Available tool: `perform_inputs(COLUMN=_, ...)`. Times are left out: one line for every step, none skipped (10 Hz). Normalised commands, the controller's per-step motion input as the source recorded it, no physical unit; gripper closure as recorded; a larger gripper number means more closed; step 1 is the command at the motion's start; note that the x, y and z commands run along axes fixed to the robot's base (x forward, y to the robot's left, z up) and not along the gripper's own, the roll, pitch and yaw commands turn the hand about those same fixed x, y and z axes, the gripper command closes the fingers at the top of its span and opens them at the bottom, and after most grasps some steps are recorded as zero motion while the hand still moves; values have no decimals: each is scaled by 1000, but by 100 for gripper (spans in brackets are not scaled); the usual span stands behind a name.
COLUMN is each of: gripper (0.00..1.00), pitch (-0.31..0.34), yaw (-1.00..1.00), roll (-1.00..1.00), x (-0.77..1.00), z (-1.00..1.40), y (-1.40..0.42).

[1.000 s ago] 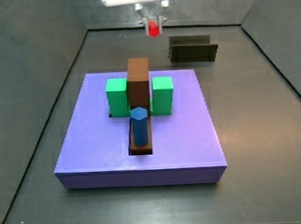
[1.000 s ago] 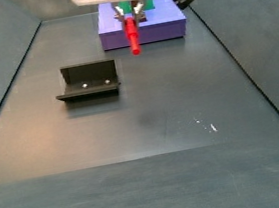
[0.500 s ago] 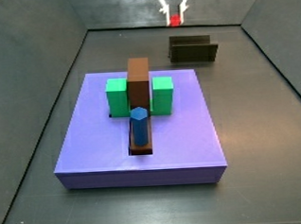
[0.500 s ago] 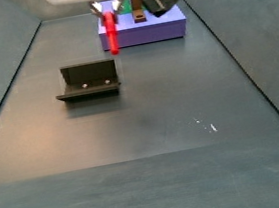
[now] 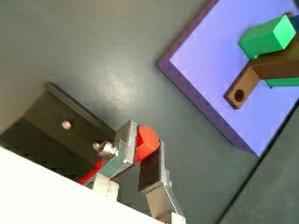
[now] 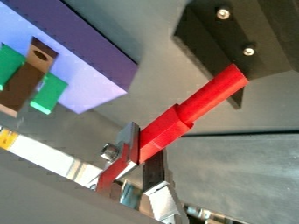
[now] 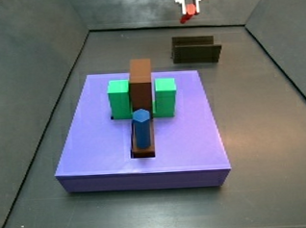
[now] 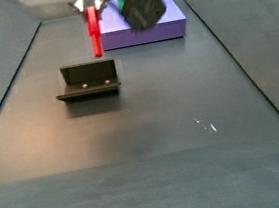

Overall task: Pick up the red object. Move up. Place the red object on the fixture. Regrasp the red object. Move to above the board. Insert the red object.
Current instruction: Place the red object on the fixture.

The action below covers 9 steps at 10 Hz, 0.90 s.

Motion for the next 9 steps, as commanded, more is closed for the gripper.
perform_inputs(gripper=100, pitch=0, yaw=0, roll=-580, x=317, z=-500, y=140)
perform_inputs(gripper=100, pitch=11, yaw=0, roll=-203, x=317, z=-571, y=0)
perform_inputs(gripper=100, pitch=0, yaw=0, roll=0, x=214, z=-611, y=0)
perform_inputs(gripper=100, pitch=0, yaw=-9, roll=131, x=140, z=-506, y=0)
perform_inputs(gripper=100, pitch=0, yaw=-40, roll=163, x=74, z=-474, y=31)
perform_inputs(gripper=100, pitch=0, yaw=-26, roll=23, x=46, z=-391, y=57)
perform_inputs(gripper=100, pitch=0, yaw=0, roll=0, x=29, z=-357, y=57)
perform_inputs(gripper=100, pitch=0, yaw=0, roll=0, x=26, z=-174, y=29)
perform_inputs(gripper=100, pitch=0, yaw=0, roll=3, x=0, z=0, y=0)
